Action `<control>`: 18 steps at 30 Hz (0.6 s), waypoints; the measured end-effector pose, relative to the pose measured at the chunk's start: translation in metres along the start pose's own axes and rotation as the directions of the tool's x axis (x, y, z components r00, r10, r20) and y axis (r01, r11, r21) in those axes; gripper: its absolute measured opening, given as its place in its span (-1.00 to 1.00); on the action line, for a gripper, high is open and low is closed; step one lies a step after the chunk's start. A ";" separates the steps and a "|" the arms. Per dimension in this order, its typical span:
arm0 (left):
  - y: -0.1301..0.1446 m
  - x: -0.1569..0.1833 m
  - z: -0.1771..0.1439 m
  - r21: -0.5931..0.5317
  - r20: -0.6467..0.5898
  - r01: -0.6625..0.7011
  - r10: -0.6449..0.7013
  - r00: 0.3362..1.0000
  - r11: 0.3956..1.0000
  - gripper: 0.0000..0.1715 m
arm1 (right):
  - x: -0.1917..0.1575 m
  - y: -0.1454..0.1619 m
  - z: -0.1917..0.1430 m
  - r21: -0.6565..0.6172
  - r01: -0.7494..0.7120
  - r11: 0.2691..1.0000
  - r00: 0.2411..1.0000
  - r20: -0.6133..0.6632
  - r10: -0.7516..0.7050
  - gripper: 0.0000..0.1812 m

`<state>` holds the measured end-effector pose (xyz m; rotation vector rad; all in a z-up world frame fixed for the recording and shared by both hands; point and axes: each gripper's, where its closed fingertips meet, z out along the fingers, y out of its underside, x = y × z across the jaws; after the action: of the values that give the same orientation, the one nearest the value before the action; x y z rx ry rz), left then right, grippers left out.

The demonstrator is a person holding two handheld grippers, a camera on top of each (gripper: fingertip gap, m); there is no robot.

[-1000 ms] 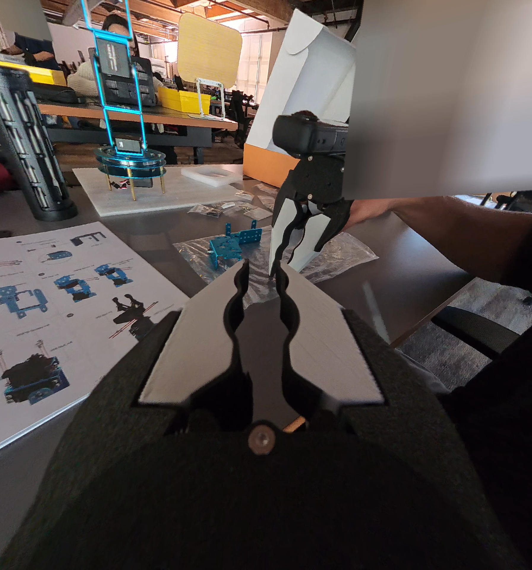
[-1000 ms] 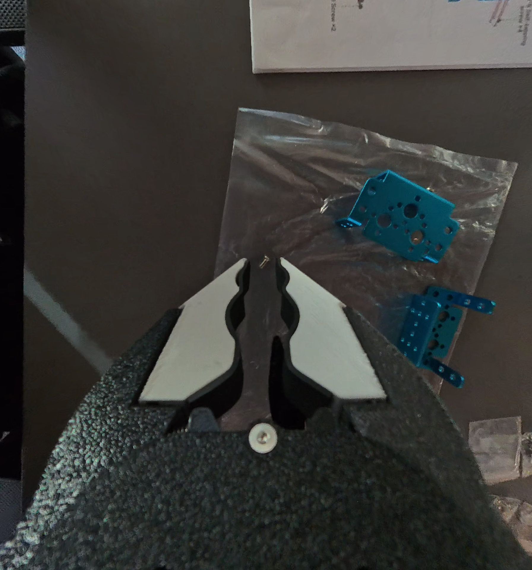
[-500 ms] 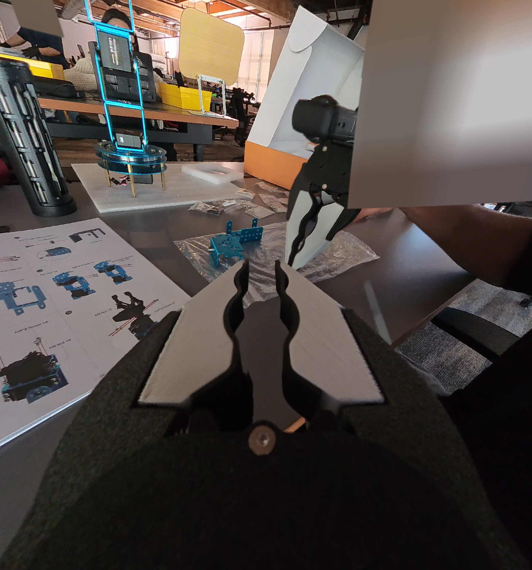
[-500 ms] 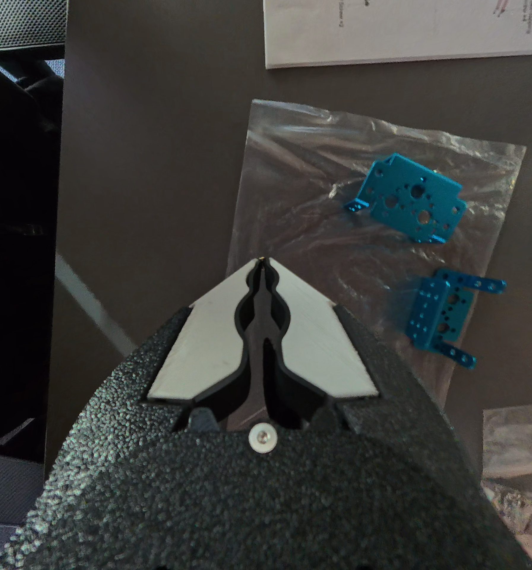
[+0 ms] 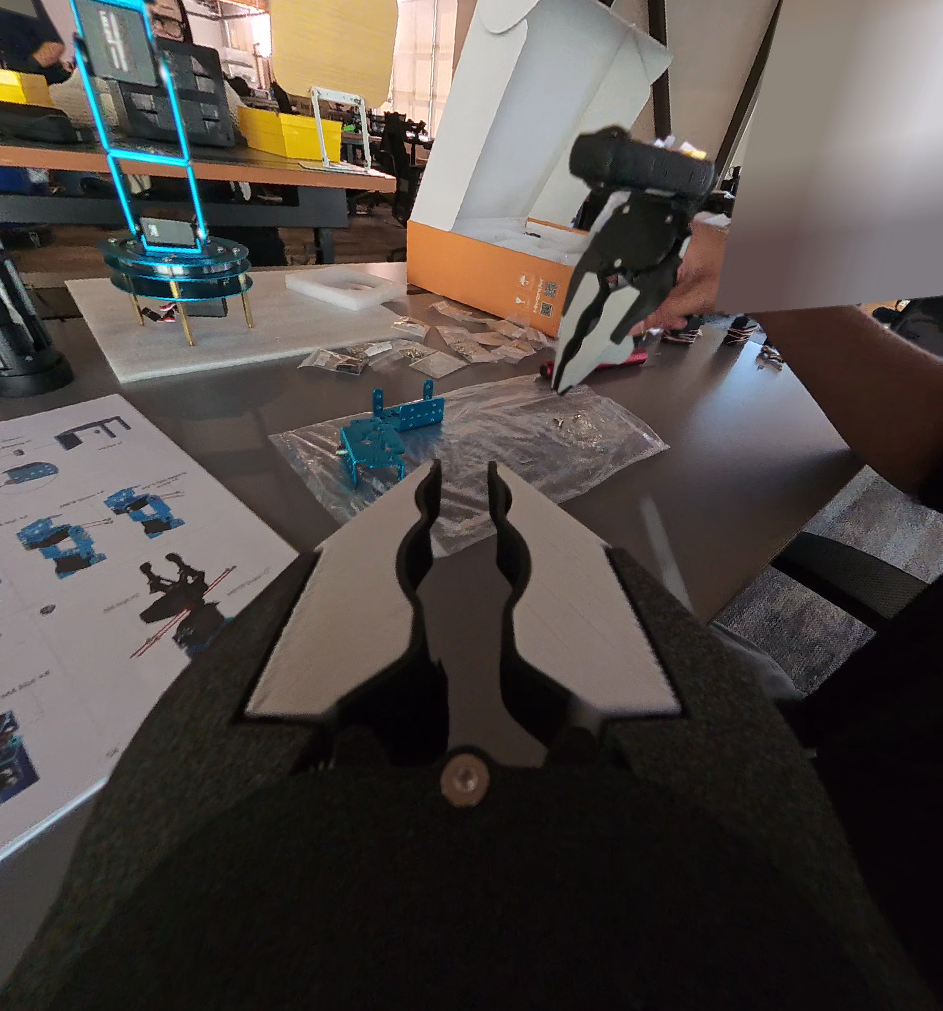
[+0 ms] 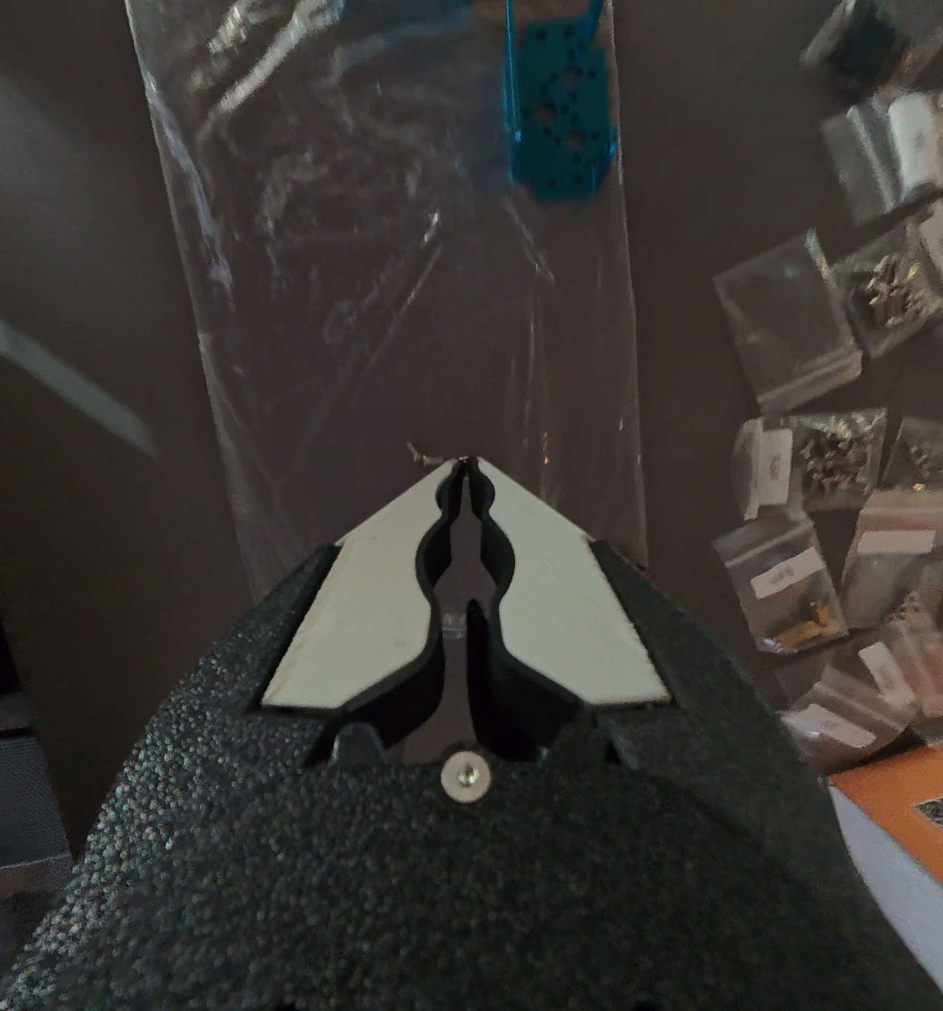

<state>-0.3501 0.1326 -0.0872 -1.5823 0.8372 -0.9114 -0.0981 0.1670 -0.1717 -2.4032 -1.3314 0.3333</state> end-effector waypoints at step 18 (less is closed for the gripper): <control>-0.009 0.024 0.030 -0.032 -0.147 0.032 -0.036 0.989 0.999 -0.81 | 0.008 -0.022 -0.031 0.264 0.033 0.964 0.995 -0.097 -0.008 -0.70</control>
<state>-0.3114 0.1261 -0.0795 -1.5733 0.9333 -1.0543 -0.0996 0.1780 -0.1346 -2.1539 -1.1865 0.3626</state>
